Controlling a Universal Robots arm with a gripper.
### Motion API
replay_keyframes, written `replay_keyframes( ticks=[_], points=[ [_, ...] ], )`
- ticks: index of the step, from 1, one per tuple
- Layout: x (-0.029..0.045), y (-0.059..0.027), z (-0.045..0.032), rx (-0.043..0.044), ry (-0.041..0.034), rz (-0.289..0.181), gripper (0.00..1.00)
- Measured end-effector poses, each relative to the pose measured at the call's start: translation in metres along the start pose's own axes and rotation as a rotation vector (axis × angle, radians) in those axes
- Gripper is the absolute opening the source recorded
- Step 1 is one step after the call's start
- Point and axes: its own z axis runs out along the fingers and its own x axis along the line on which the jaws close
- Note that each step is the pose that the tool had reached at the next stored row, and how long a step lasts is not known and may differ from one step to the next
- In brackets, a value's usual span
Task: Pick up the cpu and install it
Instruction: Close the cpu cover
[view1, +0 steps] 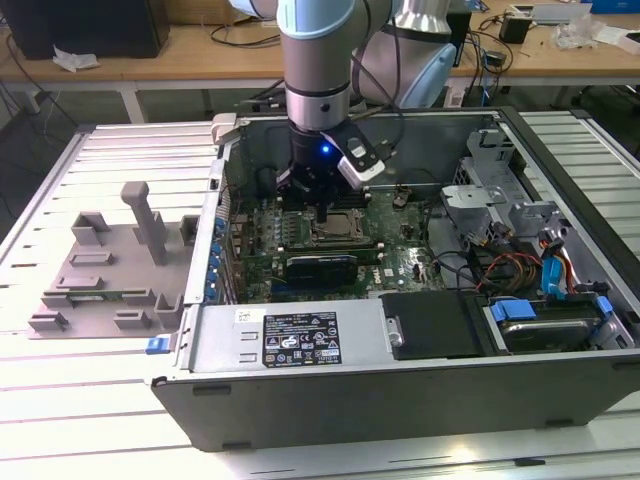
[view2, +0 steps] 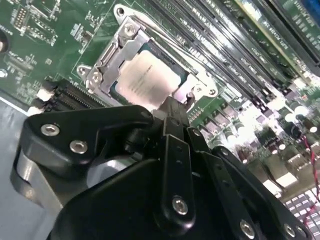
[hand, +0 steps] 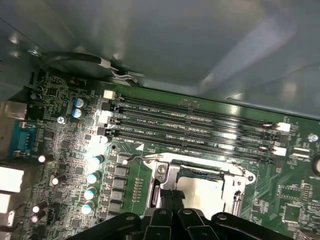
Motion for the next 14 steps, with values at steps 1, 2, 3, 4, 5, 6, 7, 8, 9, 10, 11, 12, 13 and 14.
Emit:
replay_keyframes(
  ticks=[1,2,3,4,5,6,7,8,9,10,11,12,13,14],
  points=[
    [-0.0001,0.0001,-0.002,0.0,-0.0001,0.0,0.11],
    [-0.0002,0.0002,-0.0067,0.0,-0.0001,0.0,0.11],
    [-0.0003,0.0002,-0.0094,0.0,0.0,0.0,0.11],
    [-0.0004,0.0003,-0.0106,0.0001,0.0001,0.0,0.11],
    [-0.0005,0.0002,-0.0108,0.0,-0.0002,0.0,0.11],
    [-0.0029,-0.0002,-0.0109,0.0002,0.0002,0.0,0.11],
    [-0.0065,-0.0009,-0.0108,0.0002,0.0003,0.0,0.11],
    [-0.0088,-0.0013,-0.0107,0.0001,0.0004,0.0,0.11],
    [-0.0117,-0.0019,-0.0106,0.0001,0.0006,0.0,0.11],
    [-0.0144,-0.0024,-0.0105,0.0001,0.0007,0.0,0.11],
    [-0.0171,-0.0028,-0.0104,0.0001,0.0008,0.0,0.11],
    [-0.0209,-0.0035,-0.0104,0.0001,0.001,0.0,0.11],
    [-0.0229,-0.0039,-0.0103,0.0,0.0011,0.0,0.11],
    [-0.023,-0.0038,-0.0111,0.0,0.0011,0.0,0.11]
  ],
)
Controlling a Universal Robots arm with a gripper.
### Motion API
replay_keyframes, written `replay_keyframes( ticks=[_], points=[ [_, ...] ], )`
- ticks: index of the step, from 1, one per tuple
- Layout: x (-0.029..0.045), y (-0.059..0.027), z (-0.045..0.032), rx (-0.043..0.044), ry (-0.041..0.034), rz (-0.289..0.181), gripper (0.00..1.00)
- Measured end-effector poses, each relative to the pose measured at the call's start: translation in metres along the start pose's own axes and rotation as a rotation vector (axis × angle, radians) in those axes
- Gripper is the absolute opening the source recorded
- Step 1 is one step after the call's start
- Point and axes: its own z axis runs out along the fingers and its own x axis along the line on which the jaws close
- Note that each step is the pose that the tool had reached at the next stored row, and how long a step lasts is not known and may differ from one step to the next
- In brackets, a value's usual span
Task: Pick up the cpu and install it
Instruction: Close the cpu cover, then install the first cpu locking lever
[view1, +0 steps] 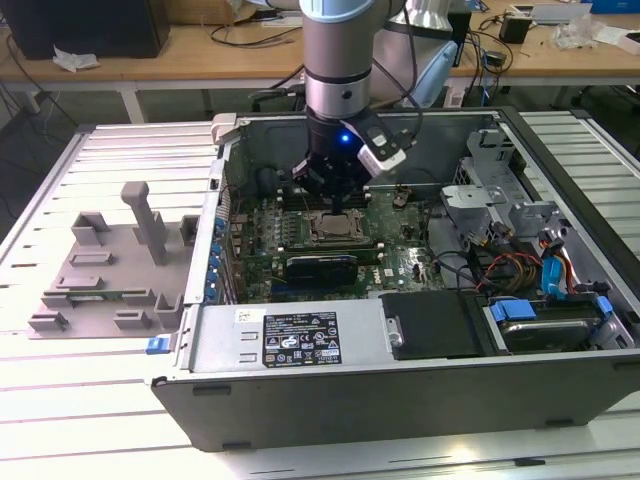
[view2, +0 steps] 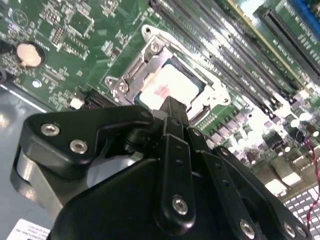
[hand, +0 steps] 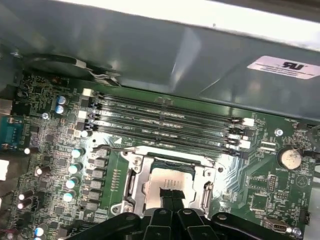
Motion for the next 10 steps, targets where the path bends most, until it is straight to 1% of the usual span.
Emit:
replay_keyframes(
  ticks=[2,4,5,10],
  points=[
    [-0.0001,0.0001,-0.0032,0.0,-0.0001,0.0,0.11],
    [-0.0003,0.0002,-0.0083,0.0002,0.0,0.0,0.11],
    [-0.0004,0.0003,-0.013,0.0002,0.0,0.0,0.11],
    [-0.0005,0.0003,-0.0139,0.0007,0.0,0.0,0.11]
  ],
)
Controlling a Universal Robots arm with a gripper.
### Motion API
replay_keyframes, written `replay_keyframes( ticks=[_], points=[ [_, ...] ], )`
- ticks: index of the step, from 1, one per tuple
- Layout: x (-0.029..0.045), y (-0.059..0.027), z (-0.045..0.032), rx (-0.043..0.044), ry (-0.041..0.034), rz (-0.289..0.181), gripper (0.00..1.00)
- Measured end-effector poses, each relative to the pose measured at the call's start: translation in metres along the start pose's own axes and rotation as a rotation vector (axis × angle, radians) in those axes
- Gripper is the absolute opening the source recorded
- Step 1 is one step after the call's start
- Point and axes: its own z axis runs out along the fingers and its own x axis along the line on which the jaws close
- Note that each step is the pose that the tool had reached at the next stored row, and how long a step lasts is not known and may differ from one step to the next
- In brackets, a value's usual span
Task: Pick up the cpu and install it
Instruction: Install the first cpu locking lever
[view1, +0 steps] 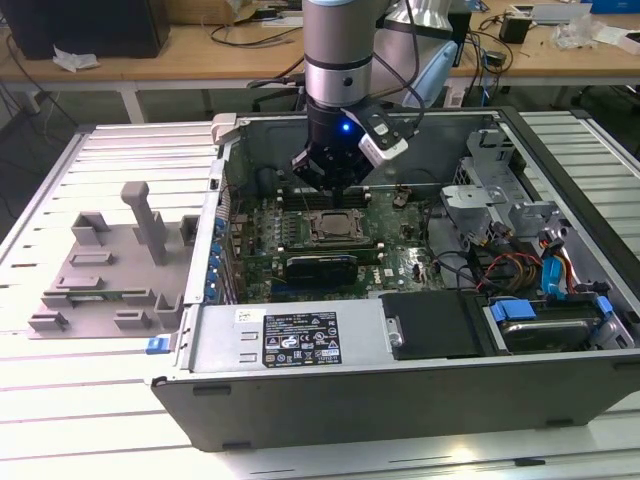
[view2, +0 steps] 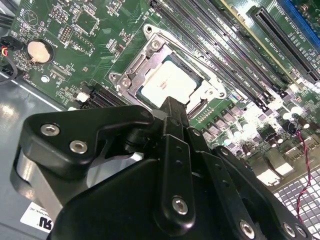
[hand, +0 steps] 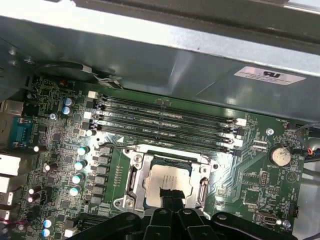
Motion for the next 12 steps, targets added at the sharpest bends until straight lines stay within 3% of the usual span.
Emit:
replay_keyframes(
  ticks=[12],
  points=[
    [0.0033,0.0006,-0.0001,0.0002,0.0001,0.0,0.11]
  ],
)
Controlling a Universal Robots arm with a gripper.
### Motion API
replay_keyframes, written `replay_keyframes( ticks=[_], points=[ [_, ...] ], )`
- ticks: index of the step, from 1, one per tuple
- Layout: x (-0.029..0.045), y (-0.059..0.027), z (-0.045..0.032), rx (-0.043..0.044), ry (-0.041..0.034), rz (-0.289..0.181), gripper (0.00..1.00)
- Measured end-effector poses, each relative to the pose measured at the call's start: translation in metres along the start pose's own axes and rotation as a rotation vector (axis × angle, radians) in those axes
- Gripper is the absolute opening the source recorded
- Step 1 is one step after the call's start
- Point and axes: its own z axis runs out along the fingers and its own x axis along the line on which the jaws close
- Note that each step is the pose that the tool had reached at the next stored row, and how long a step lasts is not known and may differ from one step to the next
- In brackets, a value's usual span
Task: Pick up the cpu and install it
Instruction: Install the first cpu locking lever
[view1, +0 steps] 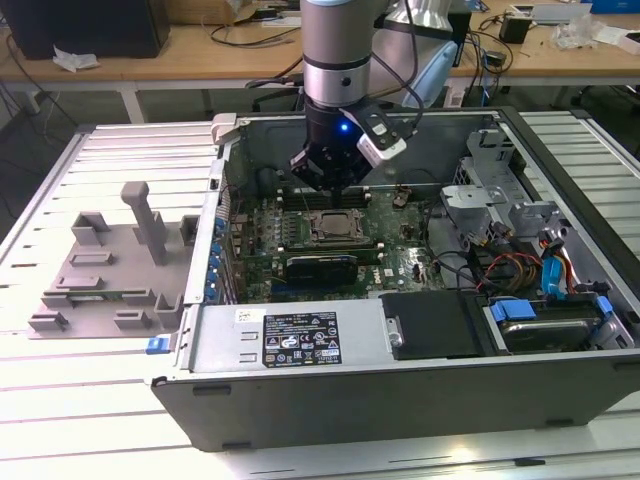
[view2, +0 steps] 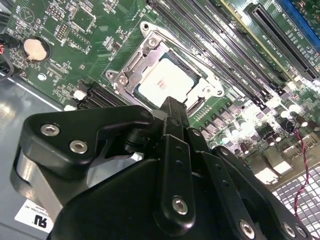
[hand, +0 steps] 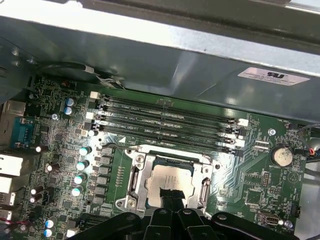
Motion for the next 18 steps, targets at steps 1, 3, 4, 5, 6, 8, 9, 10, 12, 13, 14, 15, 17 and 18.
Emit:
replay_keyframes(
  ticks=[1,3,4,5,6,8,9,10,12,13,14,15,17,18],
  points=[
    [0.0027,0.0005,-0.0001,0.0,0.0,0.0,0.11],
    [0.0062,0.0011,-0.0002,0.0,0.0,0.0,0.11],
    [0.0107,0.0019,-0.0003,0.0,0.0,0.0,0.11],
    [0.0165,0.0029,-0.0005,0.0,-0.0001,0.0,0.11],
    [0.0194,0.0035,-0.0005,0.0,-0.0001,0.0,0.11],
    [0.0259,0.0047,-0.0007,0.0,-0.0001,0.0,0.11],
    [0.0287,0.0053,-0.0008,0.0,-0.0002,0.0,0.11],
    [0.032,0.006,-0.0009,0.0,-0.0001,0.0,0.11],
    [0.0399,0.0075,-0.0011,0.0001,-0.0002,0.0,0.11],
    [0.0434,0.0081,-0.0012,0.0,-0.0002,0.0,0.11],
    [0.0439,0.0083,-0.0011,0.0,-0.0002,0.0,0.11],
    [0.044,0.0083,-0.0012,0.0001,-0.0001,0.0,0.11],
    [0.0441,0.0083,-0.004,0.0,-0.0001,0.0,0.11],
    [0.044,0.0084,-0.0073,0.0001,-0.0001,0.0,0.11]
  ],
)
